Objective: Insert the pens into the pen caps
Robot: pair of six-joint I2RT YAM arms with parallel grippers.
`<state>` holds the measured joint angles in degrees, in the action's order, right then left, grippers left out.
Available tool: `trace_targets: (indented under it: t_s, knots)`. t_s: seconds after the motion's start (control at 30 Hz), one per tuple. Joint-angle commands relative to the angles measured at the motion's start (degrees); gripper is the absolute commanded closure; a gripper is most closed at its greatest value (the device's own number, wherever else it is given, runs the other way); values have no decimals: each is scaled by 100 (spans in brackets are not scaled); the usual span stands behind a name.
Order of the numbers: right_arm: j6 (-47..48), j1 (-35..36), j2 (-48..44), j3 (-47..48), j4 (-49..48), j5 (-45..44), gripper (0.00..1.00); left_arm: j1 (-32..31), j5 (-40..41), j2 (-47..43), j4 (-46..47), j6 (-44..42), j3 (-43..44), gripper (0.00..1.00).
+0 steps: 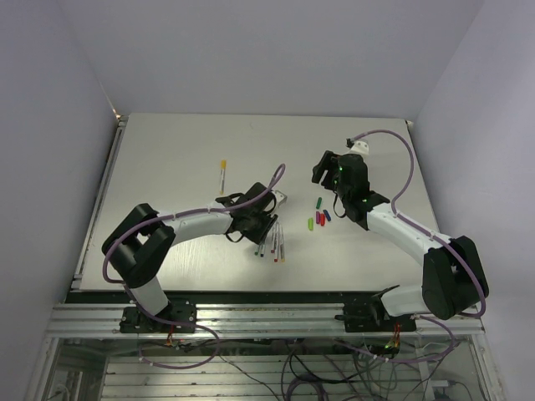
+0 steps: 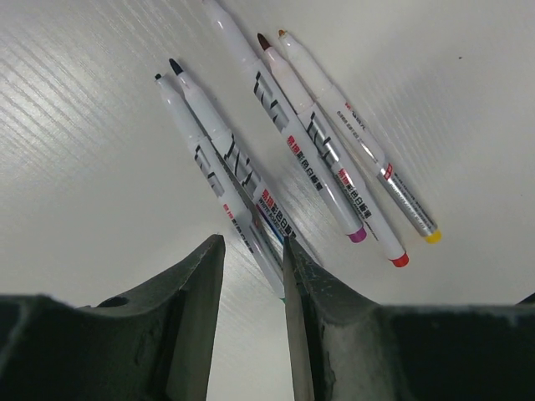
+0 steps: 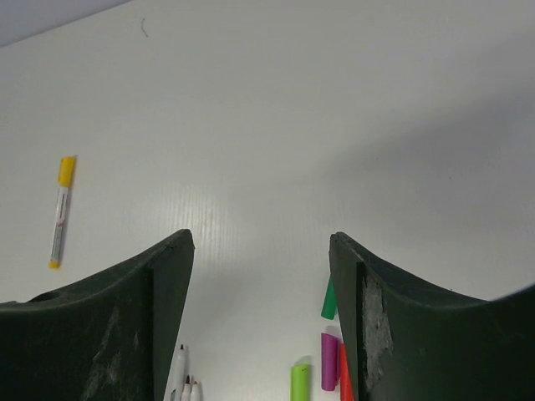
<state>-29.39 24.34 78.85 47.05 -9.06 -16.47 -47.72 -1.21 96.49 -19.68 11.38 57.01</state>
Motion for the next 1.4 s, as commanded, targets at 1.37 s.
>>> trace_targets:
  t_s: [1.37]
  knots:
    - [-29, 1, -139, -133, -61, -49, 34, -12, 949, 729, -158, 448, -4, 62]
